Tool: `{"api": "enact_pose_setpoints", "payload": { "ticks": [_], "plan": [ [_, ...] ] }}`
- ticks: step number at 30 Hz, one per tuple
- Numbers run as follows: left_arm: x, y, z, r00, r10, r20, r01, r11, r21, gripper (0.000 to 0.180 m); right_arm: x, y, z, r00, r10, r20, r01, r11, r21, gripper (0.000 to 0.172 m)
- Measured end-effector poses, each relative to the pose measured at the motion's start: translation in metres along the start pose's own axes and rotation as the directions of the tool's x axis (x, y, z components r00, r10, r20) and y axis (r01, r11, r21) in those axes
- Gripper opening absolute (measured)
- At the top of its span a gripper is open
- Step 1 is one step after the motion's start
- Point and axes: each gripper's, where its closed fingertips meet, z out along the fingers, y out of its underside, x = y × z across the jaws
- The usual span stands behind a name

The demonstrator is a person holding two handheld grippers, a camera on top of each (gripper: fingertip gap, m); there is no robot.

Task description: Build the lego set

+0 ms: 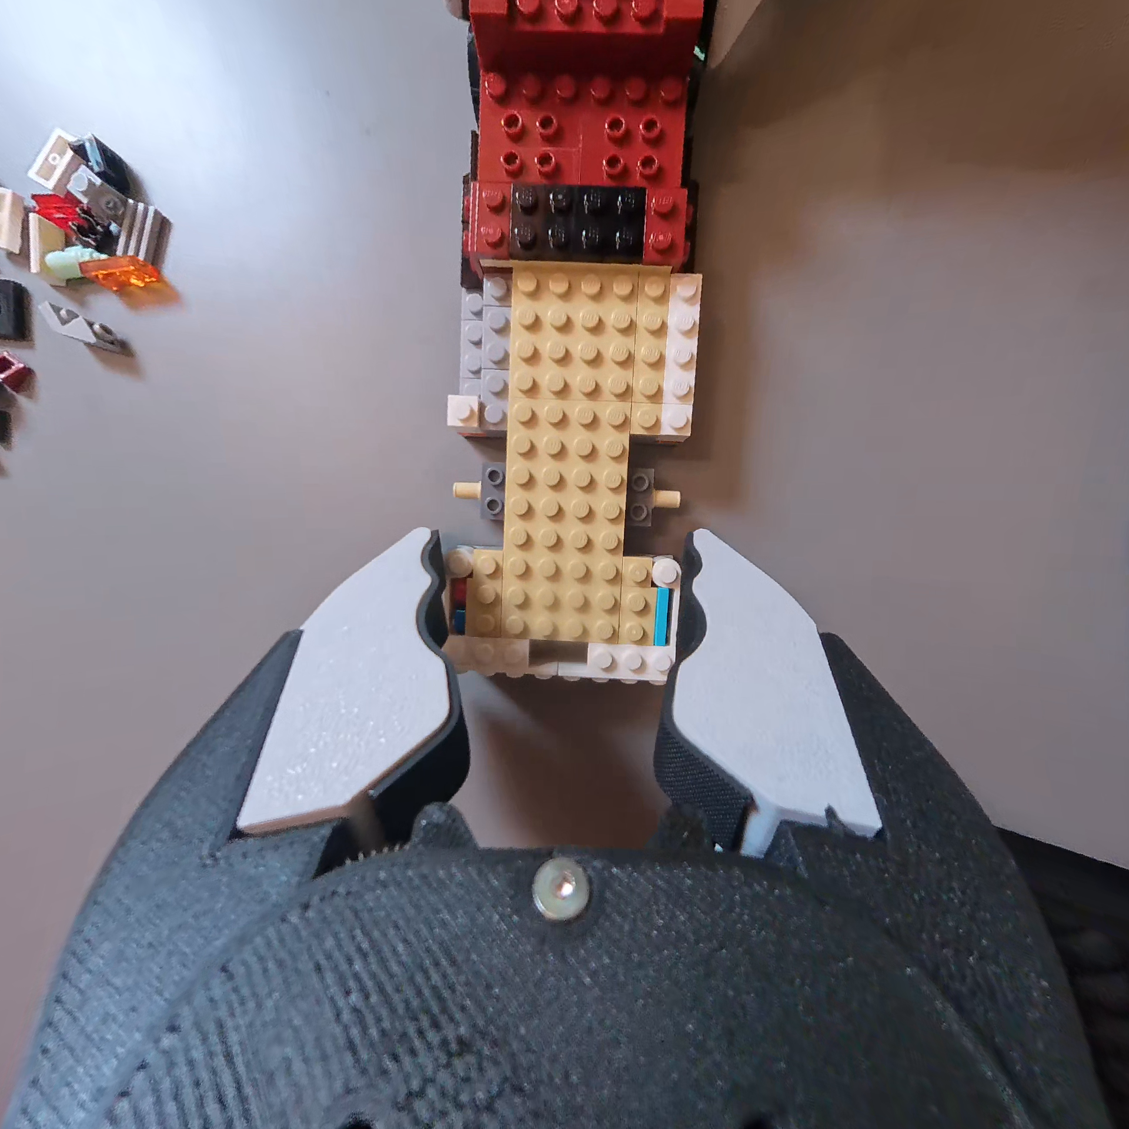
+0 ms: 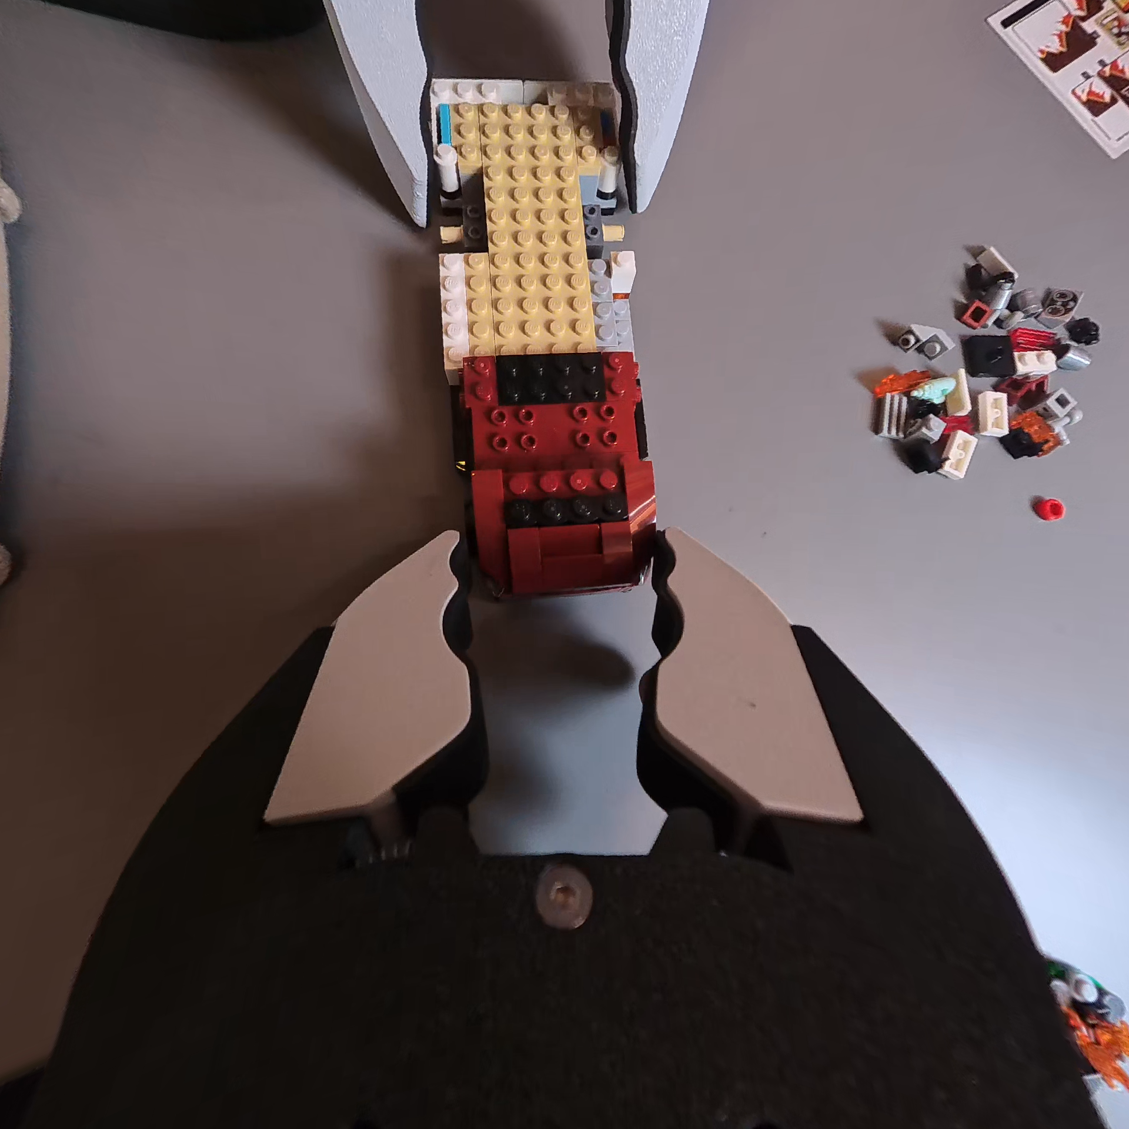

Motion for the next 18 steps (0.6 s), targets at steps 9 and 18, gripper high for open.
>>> {"api": "enact_pose_setpoints", "payload": {
  "ticks": [9, 18],
  "plan": [
    [0.0, 0.01, -0.009, 1.0, -0.027, 0.001, 0.027, 1.0, -0.002, 0.084, 0.002, -0.002, -0.002, 1.0, 0.025, 0.011, -0.026, 0.999, 0.028, 0.065],
    [0.003, 0.01, -0.003, 1.0, -0.028, -0.011, 0.027, 0.999, -0.021, 0.076, -0.001, 0.002, 0.0, 1.0, 0.012, 0.021, -0.013, 1.0, 0.011, 0.058]
  ]
}}
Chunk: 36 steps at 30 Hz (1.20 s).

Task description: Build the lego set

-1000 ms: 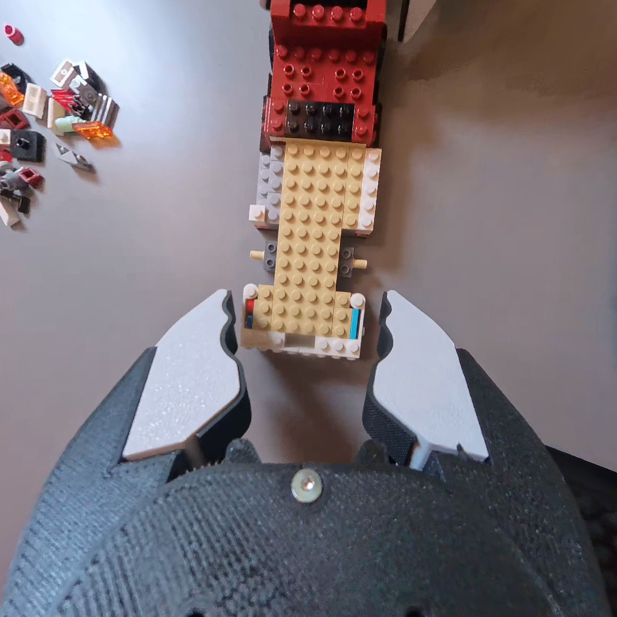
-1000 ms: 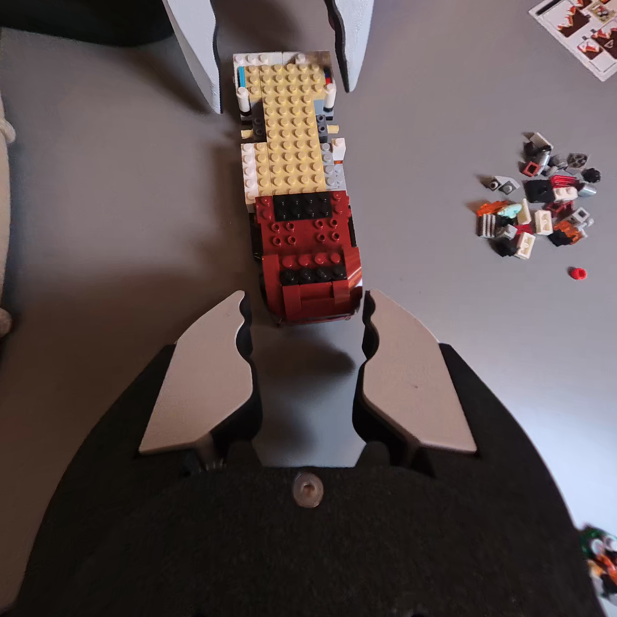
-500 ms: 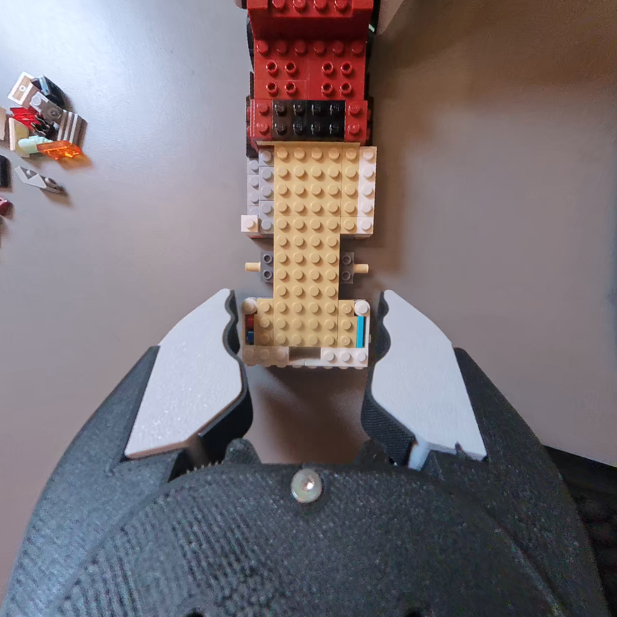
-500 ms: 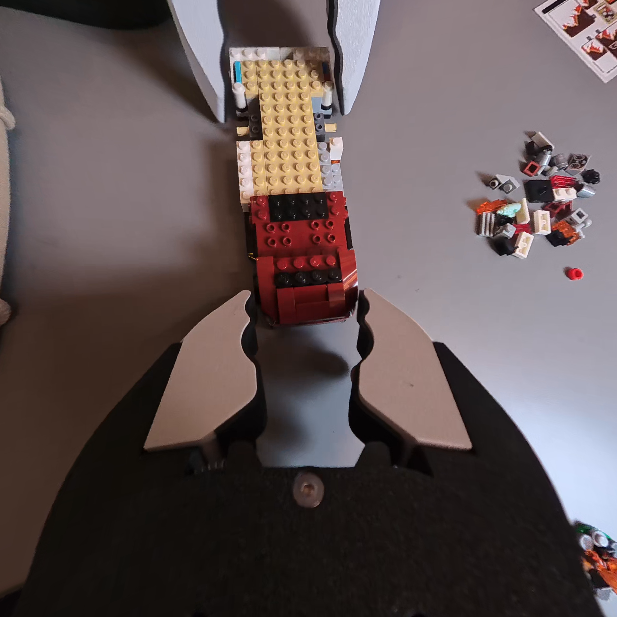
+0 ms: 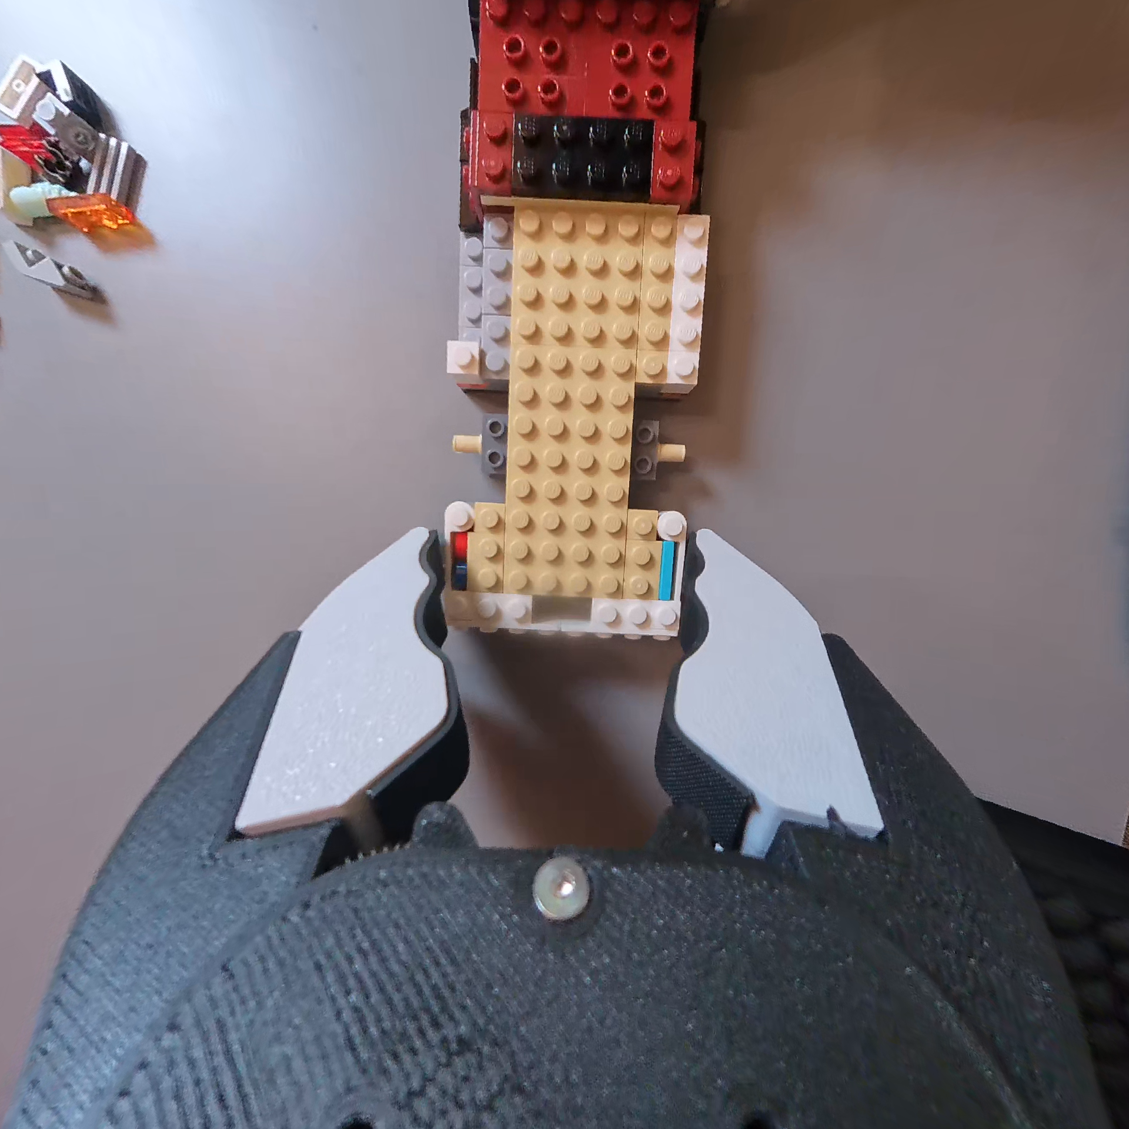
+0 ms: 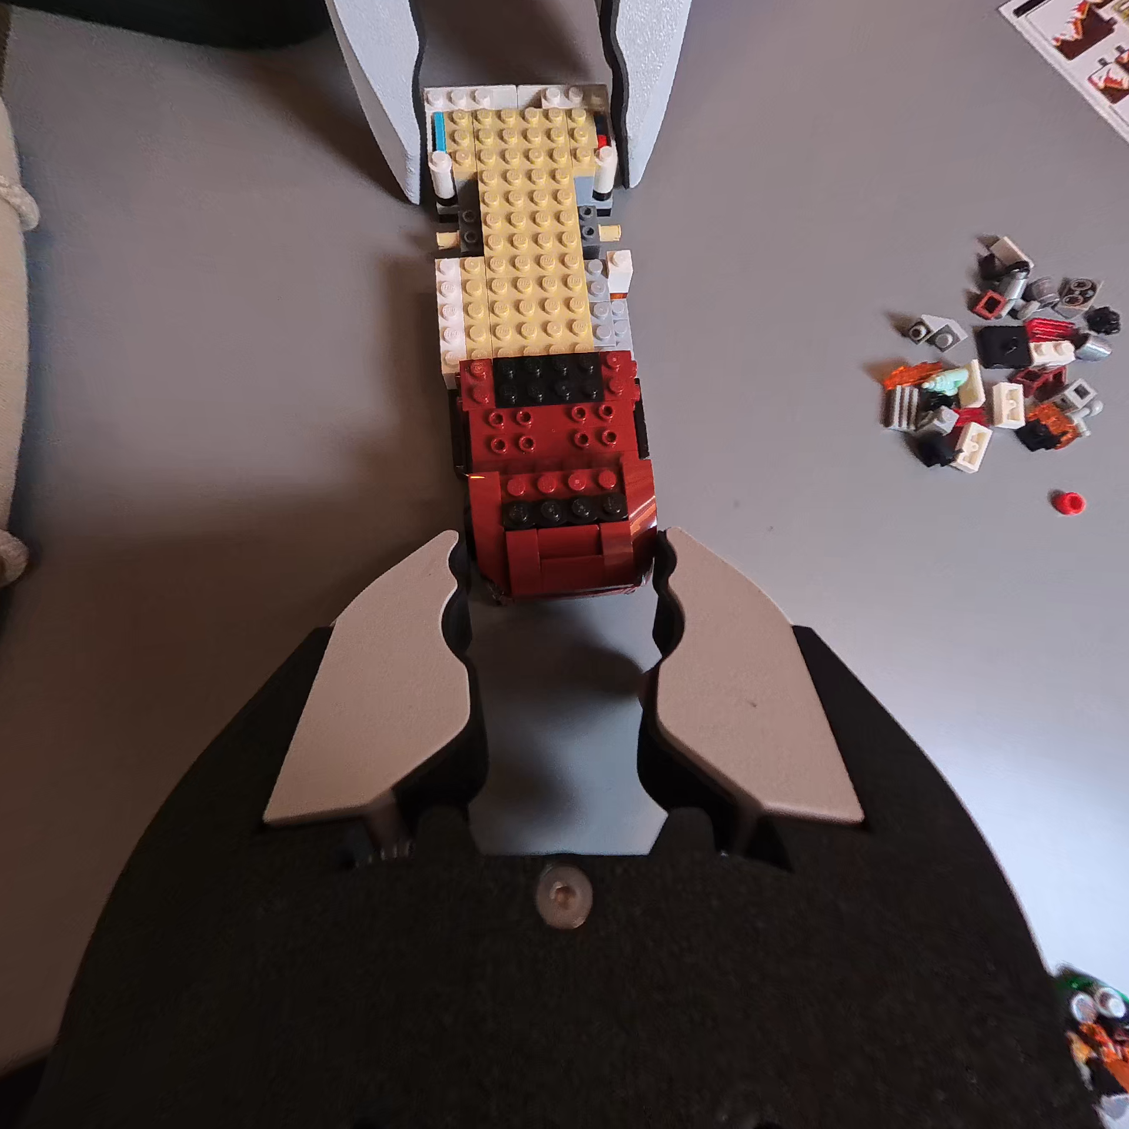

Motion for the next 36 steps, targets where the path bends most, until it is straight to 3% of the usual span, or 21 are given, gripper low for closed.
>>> {"api": "enact_pose_setpoints", "payload": {
  "ticks": [10, 19, 27, 29, 31, 34, 36],
  "plan": [
    [0.004, -0.005, -0.001, 1.0, 0.014, 0.011, -0.014, 0.999, 0.041, 0.083, 0.0, 0.003, -0.004, 0.999, 0.031, -0.021, -0.031, 0.999, 0.007, 0.058],
    [0.001, -0.008, 0.003, 1.0, 0.005, 0.022, -0.006, 0.999, 0.042, 0.075, 0.001, 0.006, -0.007, 0.998, 0.037, -0.042, -0.037, 0.999, 0.006, 0.057],
    [-0.002, -0.03, 0.007, 0.999, -0.036, 0.023, 0.031, 0.983, 0.183, 0.079, 0.02, 0.009, -0.049, 0.975, 0.169, -0.142, -0.146, 0.976, 0.159, 0.063],
    [0.001, -0.047, -0.002, 0.999, -0.047, 0.014, 0.041, 0.951, 0.306, 0.085, 0.035, 0.018, -0.066, 0.952, 0.22, -0.215, -0.176, 0.963, 0.206, 0.063],
    [-0.011, -0.067, -0.023, 0.991, -0.088, 0.103, 0.029, 0.88, 0.474, 0.083, 0.051, 0.025, -0.087, 0.909, 0.29, -0.299, -0.203, 0.935, 0.291, 0.056],
    [-0.031, -0.082, -0.063, 0.948, -0.226, 0.222, 0.015, 0.732, 0.681, 0.058, 0.079, 0.027, -0.128, 0.783, 0.438, -0.441, -0.183, 0.841, 0.51, 0.01],
    [-0.042, -0.08, -0.091, 0.904, -0.323, 0.278, -0.007, 0.641, 0.767, 0.035, 0.09, 0.027, -0.151, 0.705, 0.508, -0.494, -0.138, 0.782, 0.608, 0.0]
  ]
}}
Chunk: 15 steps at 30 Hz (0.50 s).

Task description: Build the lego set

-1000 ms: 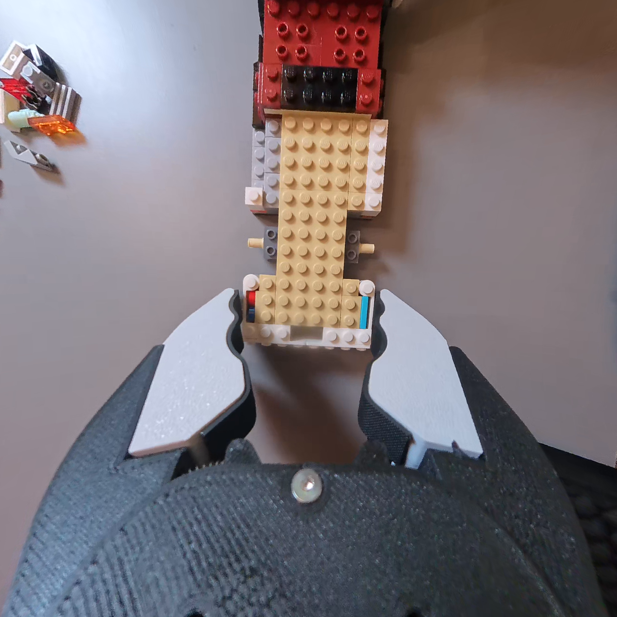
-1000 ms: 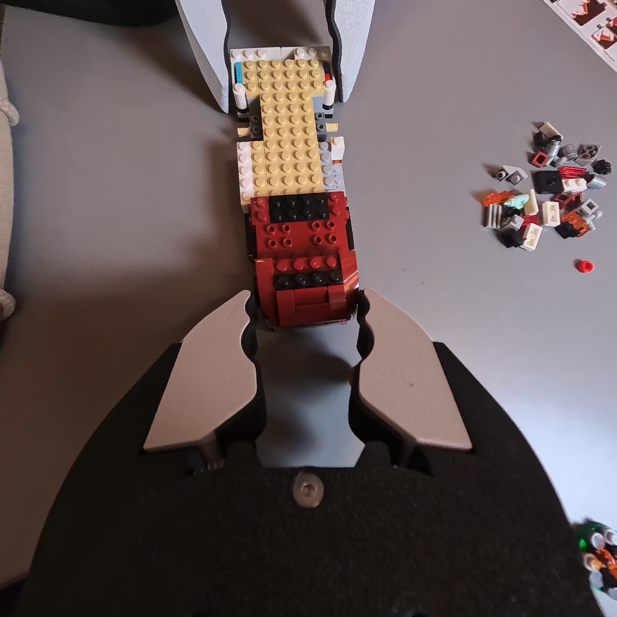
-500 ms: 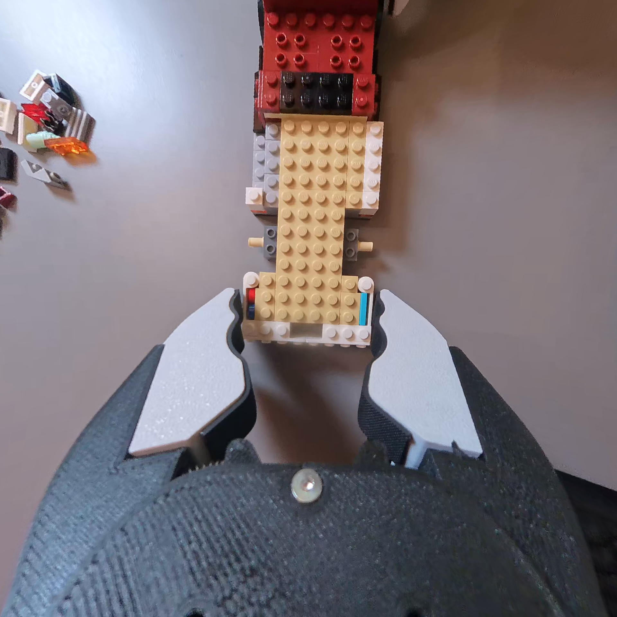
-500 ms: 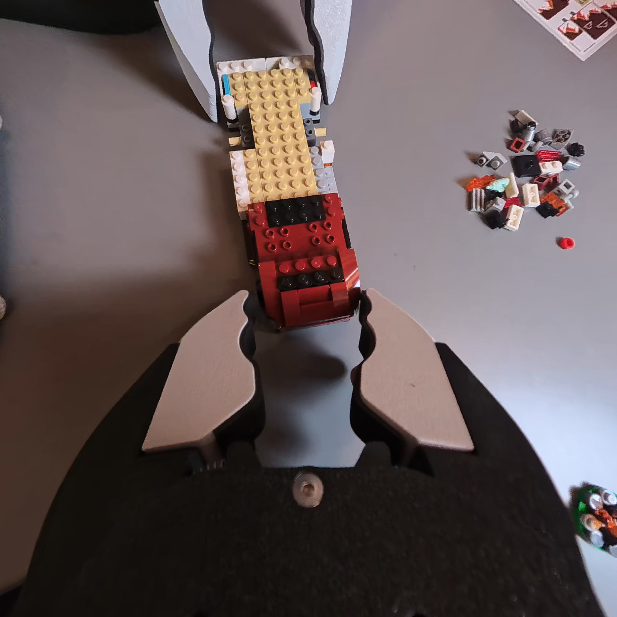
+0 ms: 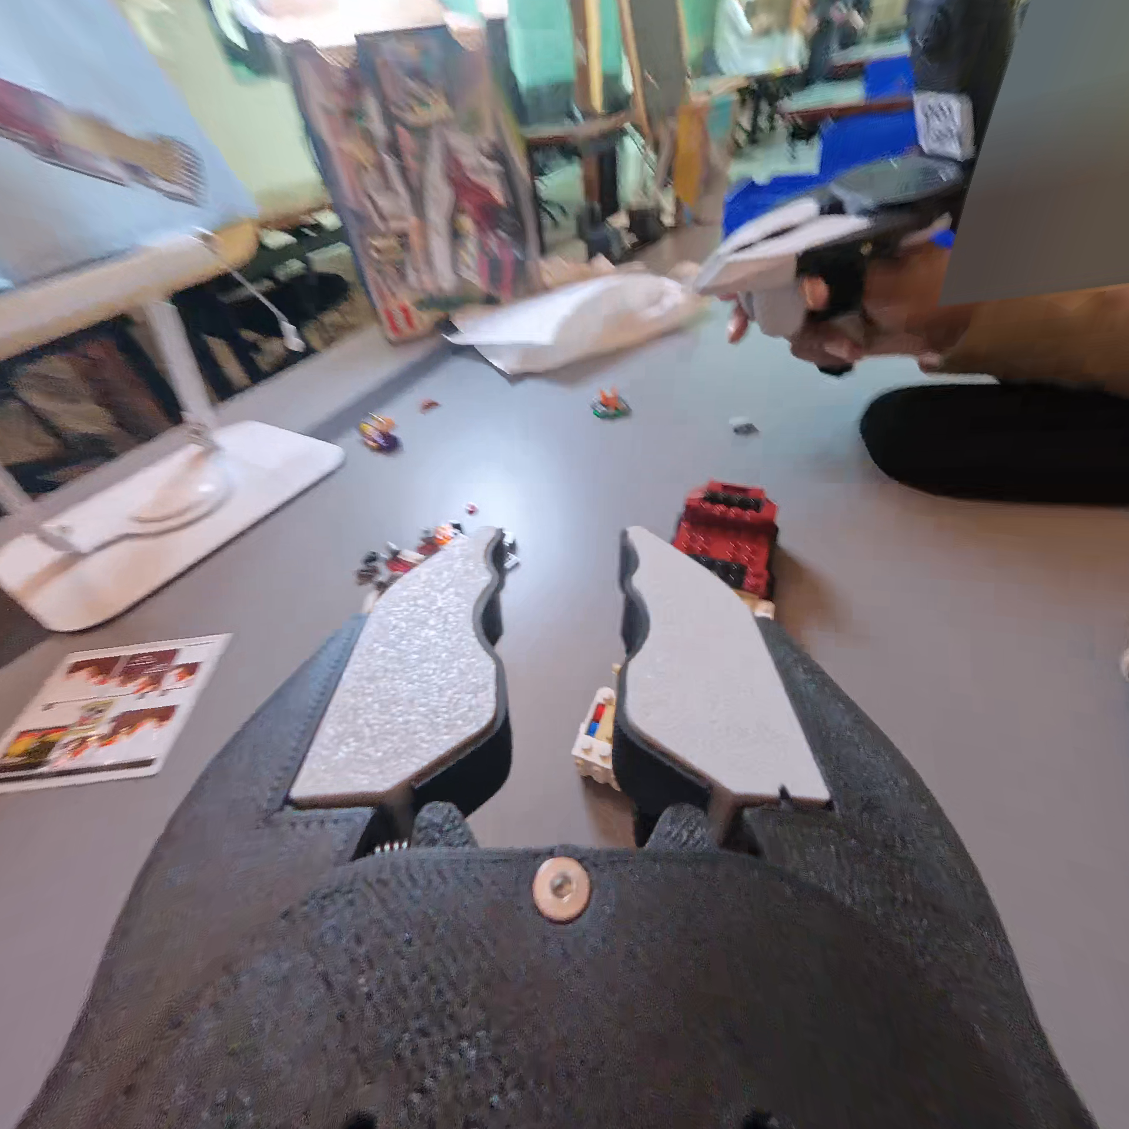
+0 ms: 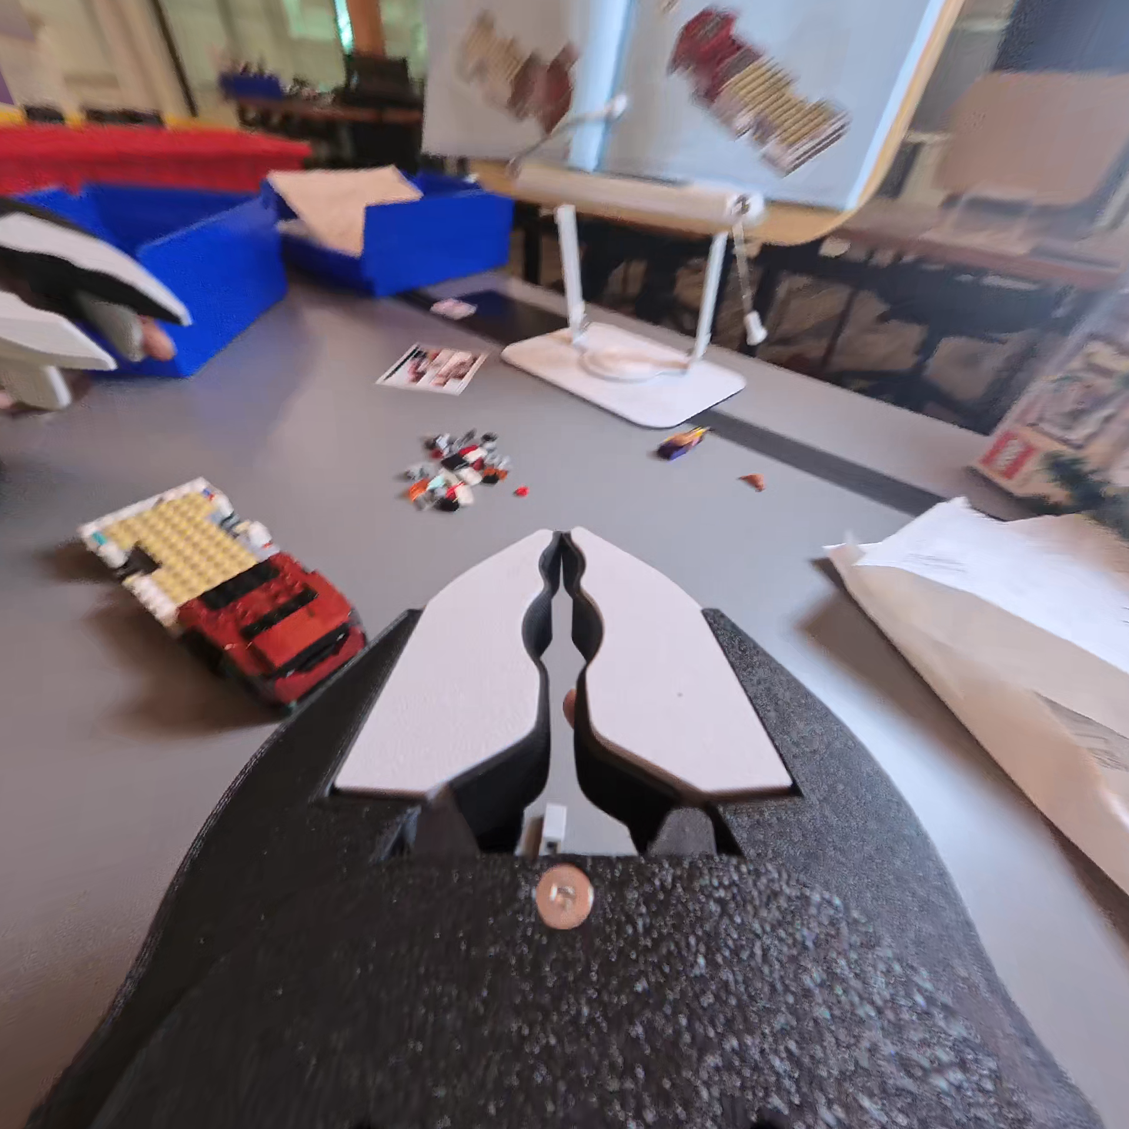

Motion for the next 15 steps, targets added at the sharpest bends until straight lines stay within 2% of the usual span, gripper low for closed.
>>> {"api": "enact_pose_setpoints", "payload": {
  "ticks": [2, 3, 8, 11, 15],
  "plan": [
    [-0.018, -0.01, -0.015, 0.993, -0.02, 0.112, 0.012, 0.997, 0.075, 0.008, 0.008, -0.01, -0.004, 0.998, 0.007, -0.058, -0.003, 0.998, 0.057, 0.0],
    [-0.026, -0.013, -0.022, 0.985, -0.026, 0.168, 0.008, 0.994, 0.105, 0.0, 0.01, -0.014, -0.005, 0.997, 0.005, -0.077, 0.001, 0.997, 0.074, 0.0],
    [-0.059, -0.02, -0.051, 0.927, -0.115, 0.356, 0.045, 0.979, 0.199, 0.0, 0.009, -0.033, 0.0, 0.991, 0.036, -0.126, -0.017, 0.988, 0.154, 0.0],
    [-0.073, -0.014, -0.061, 0.884, -0.105, 0.456, 0.011, 0.979, 0.205, 0.0, 0.003, -0.037, 0.011, 0.991, 0.047, -0.124, -0.024, 0.984, 0.178, 0.0],
    [-0.08, -0.008, -0.06, 0.871, -0.092, 0.482, 0.002, 0.983, 0.185, 0.0, -0.003, -0.03, 0.027, 0.993, 0.035, -0.114, -0.017, 0.987, 0.159, 0.0]
  ]
}}
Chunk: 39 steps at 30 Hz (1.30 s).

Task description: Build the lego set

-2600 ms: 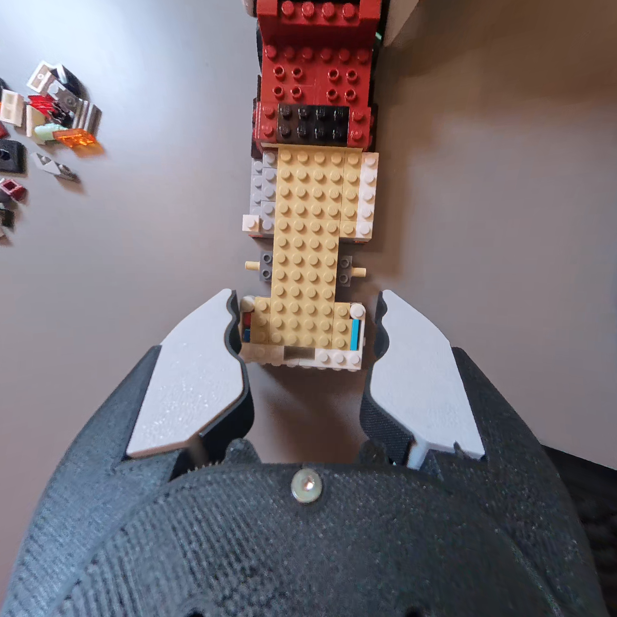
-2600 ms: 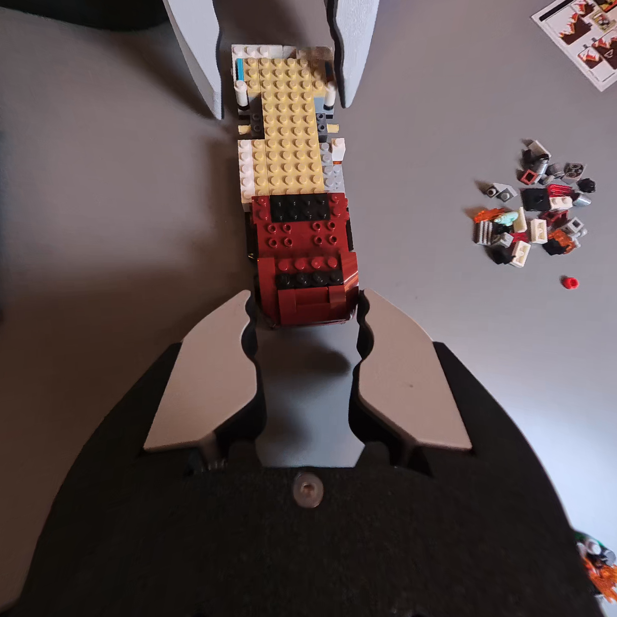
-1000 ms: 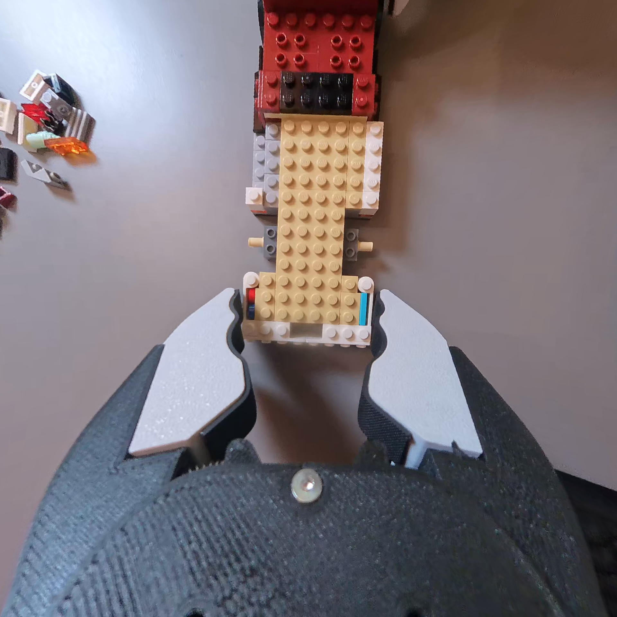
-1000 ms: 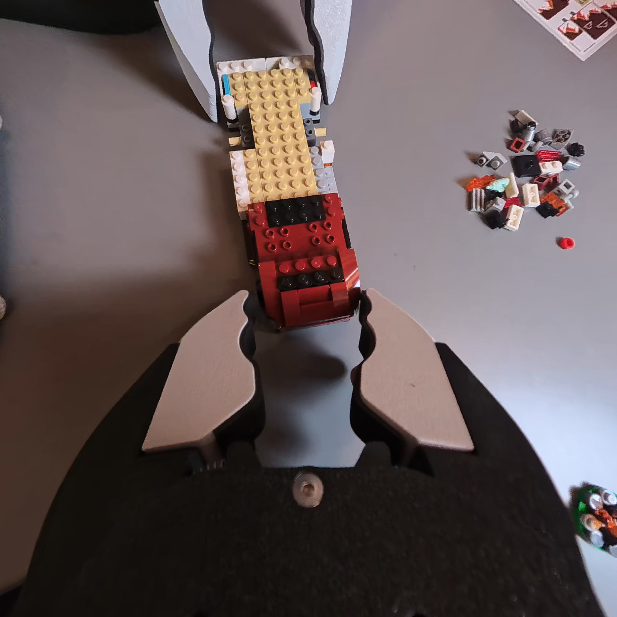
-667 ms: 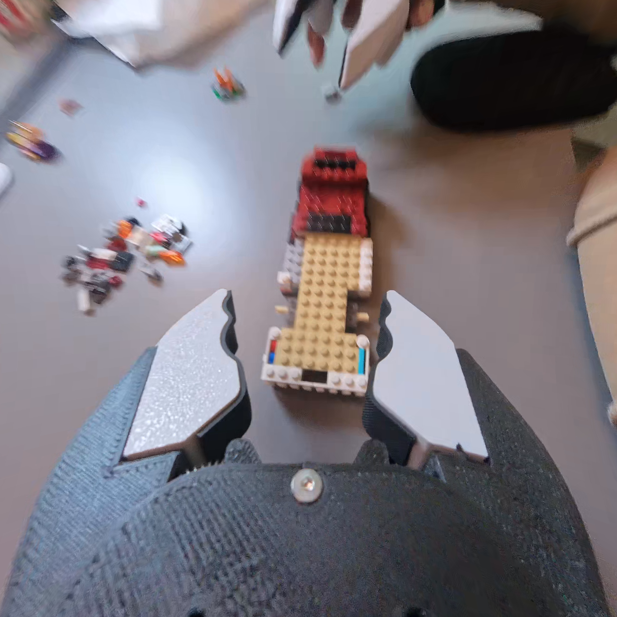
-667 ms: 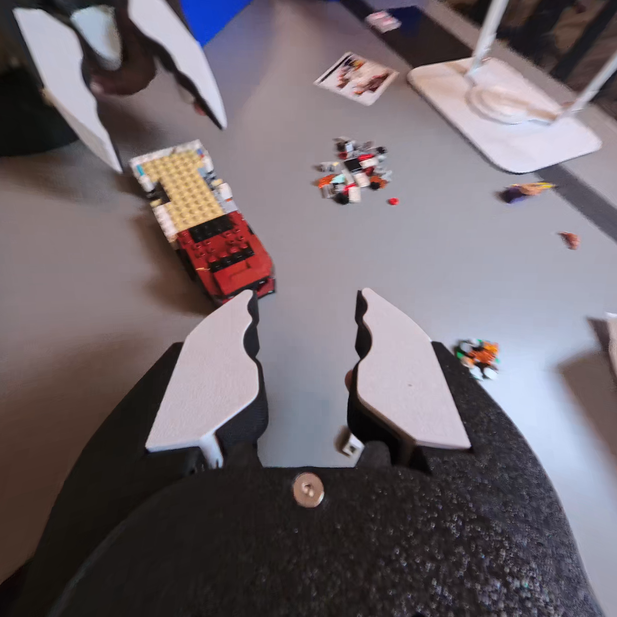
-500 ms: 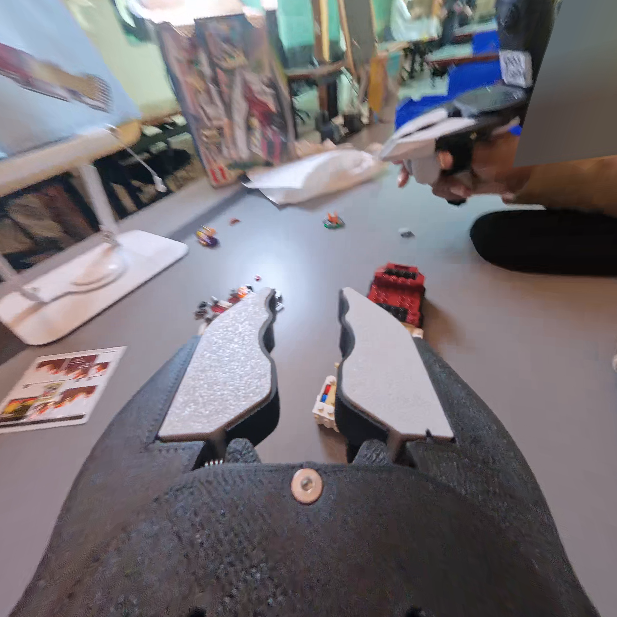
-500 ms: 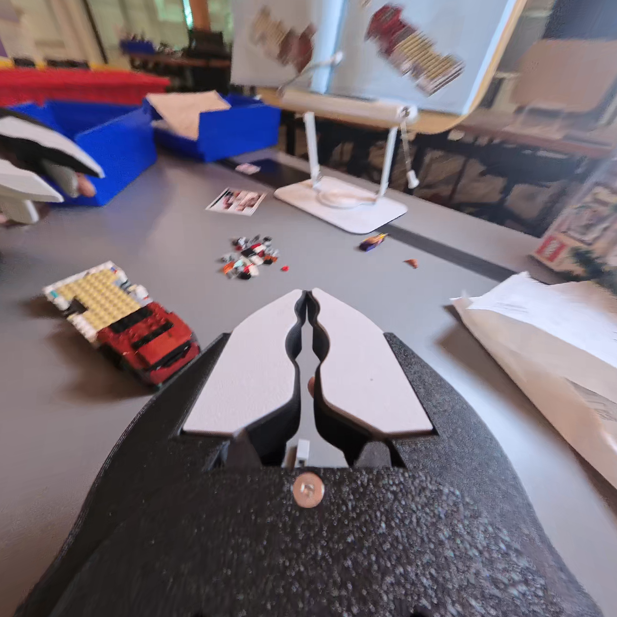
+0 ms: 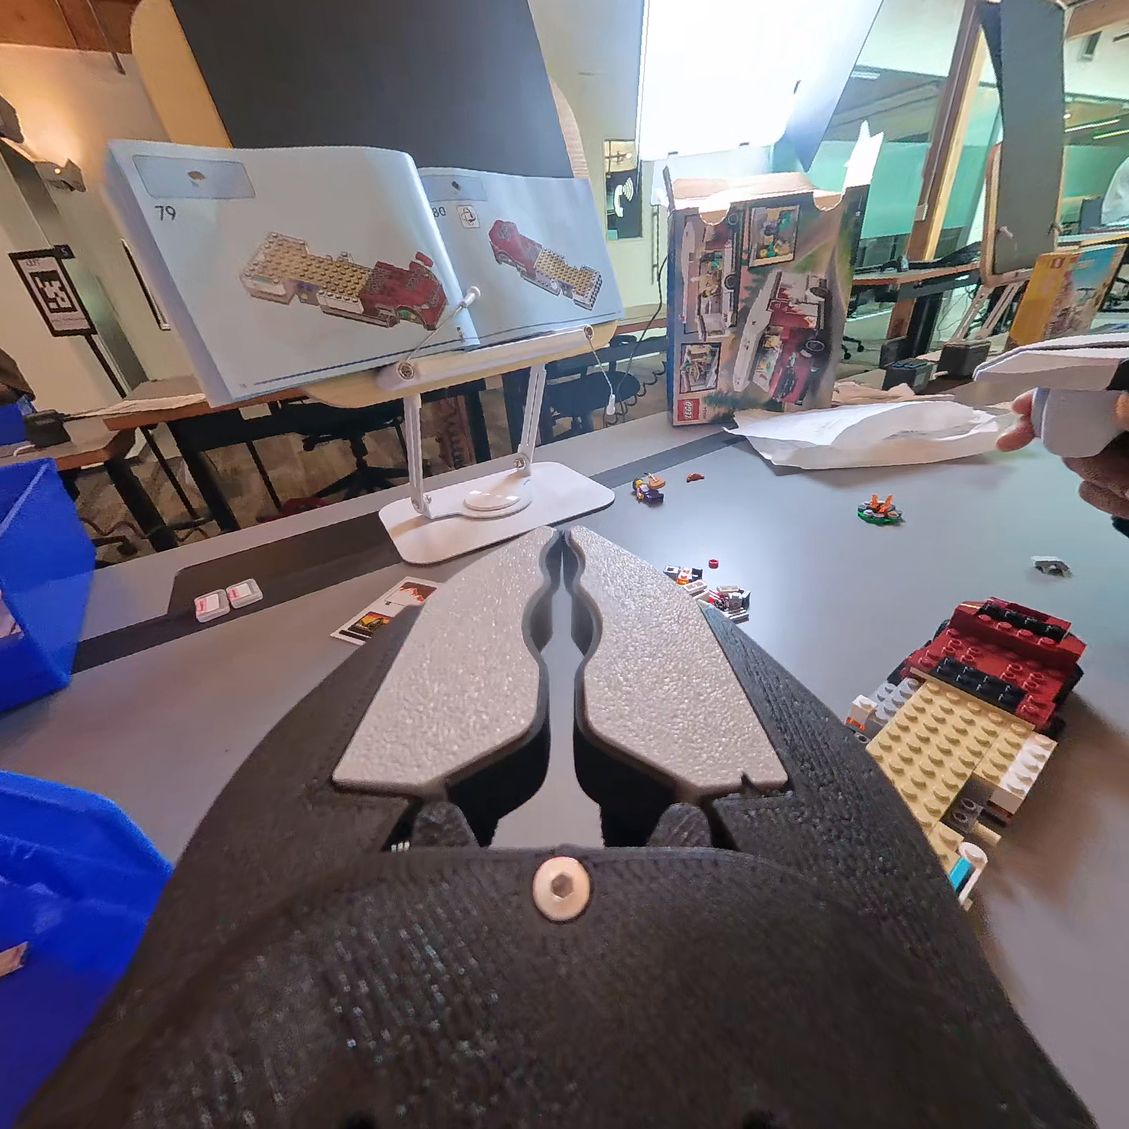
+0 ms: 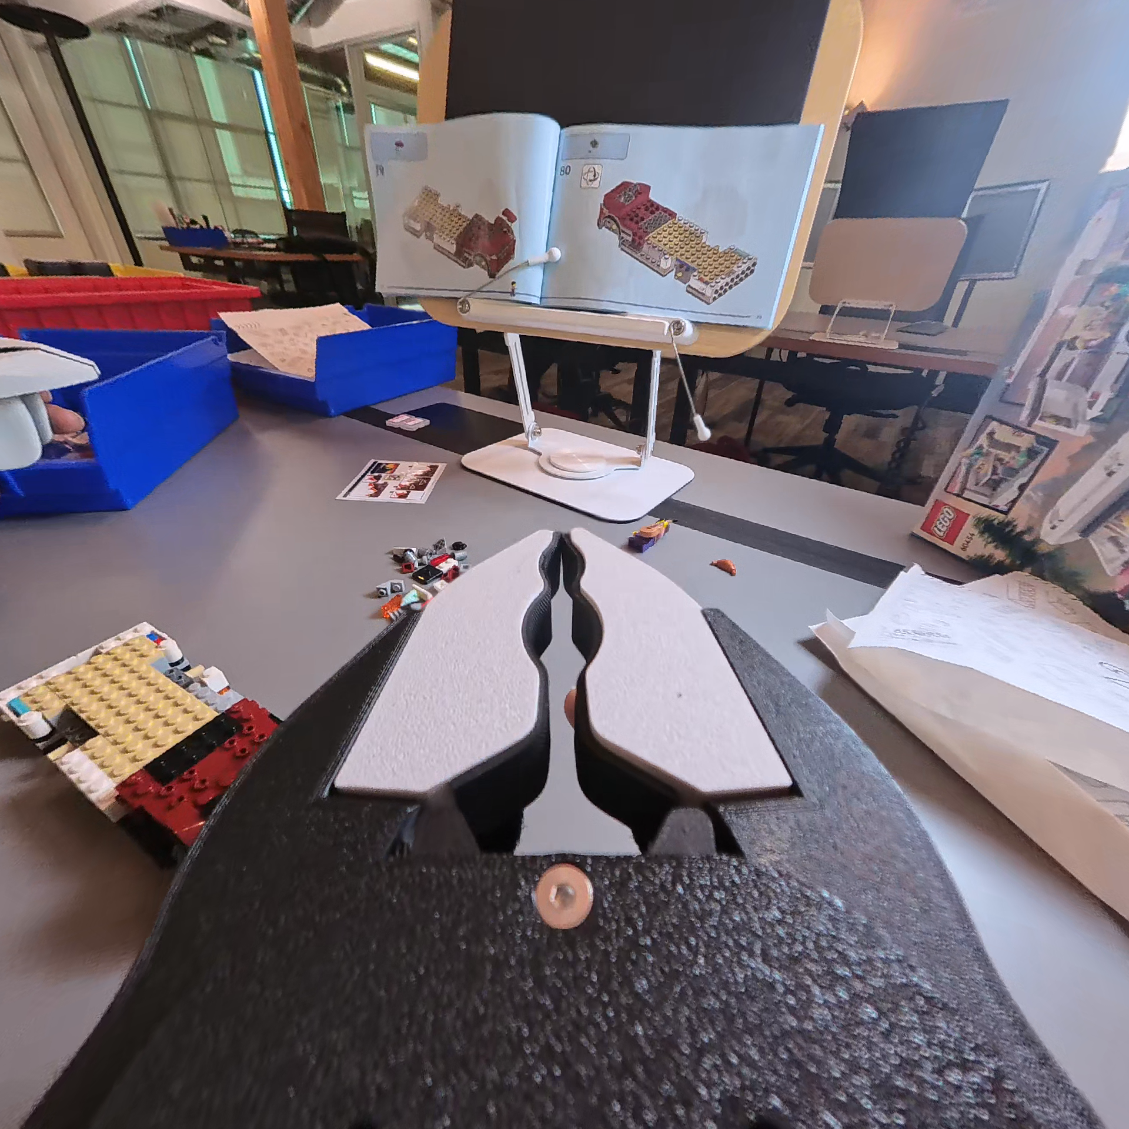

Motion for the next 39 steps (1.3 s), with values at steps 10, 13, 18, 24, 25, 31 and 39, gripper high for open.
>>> {"api": "enact_pose_setpoints", "payload": {
  "ticks": [10, 13, 18, 24, 25, 31, 39],
  "plan": [
    [-0.003, 0.012, 0.004, 0.999, -0.028, -0.022, 0.027, 0.999, -0.024, 0.0, -0.003, -0.031, 0.068, 0.994, -0.099, 0.04, 0.096, 0.993, 0.069, 0.0],
    [-0.002, 0.012, 0.003, 0.999, -0.034, -0.029, 0.033, 0.999, -0.02, 0.0, -0.007, -0.065, 0.113, 0.986, -0.162, 0.04, 0.155, 0.978, 0.137, 0.0],
    [0.005, 0.015, 0.004, 0.998, -0.012, -0.055, 0.011, 0.999, -0.031, 0.0, -0.005, -0.113, 0.208, 0.976, -0.216, 0.013, 0.209, 0.956, 0.204, 0.003],
    [0.011, 0.021, 0.005, 0.996, 0.013, -0.086, -0.018, 0.998, -0.059, 0.0, 0.012, -0.139, 0.3, 0.979, -0.201, -0.025, 0.203, 0.963, 0.176, 0.002],
    [0.011, 0.022, 0.005, 0.996, 0.017, -0.089, -0.023, 0.998, -0.061, 0.0, 0.017, -0.141, 0.309, 0.98, -0.194, -0.033, 0.197, 0.965, 0.171, 0.002],
    [0.013, 0.026, 0.007, 0.994, 0.011, -0.109, -0.02, 0.997, -0.075, 0.0, 0.027, -0.144, 0.325, 0.99, -0.142, -0.014, 0.142, 0.977, 0.161, 0.002],
    [0.016, 0.03, 0.007, 0.993, 0.026, -0.116, -0.037, 0.995, -0.093, 0.0, 0.027, -0.137, 0.319, 0.983, -0.183, -0.009, 0.183, 0.973, 0.141, 0.003]
  ]
}}
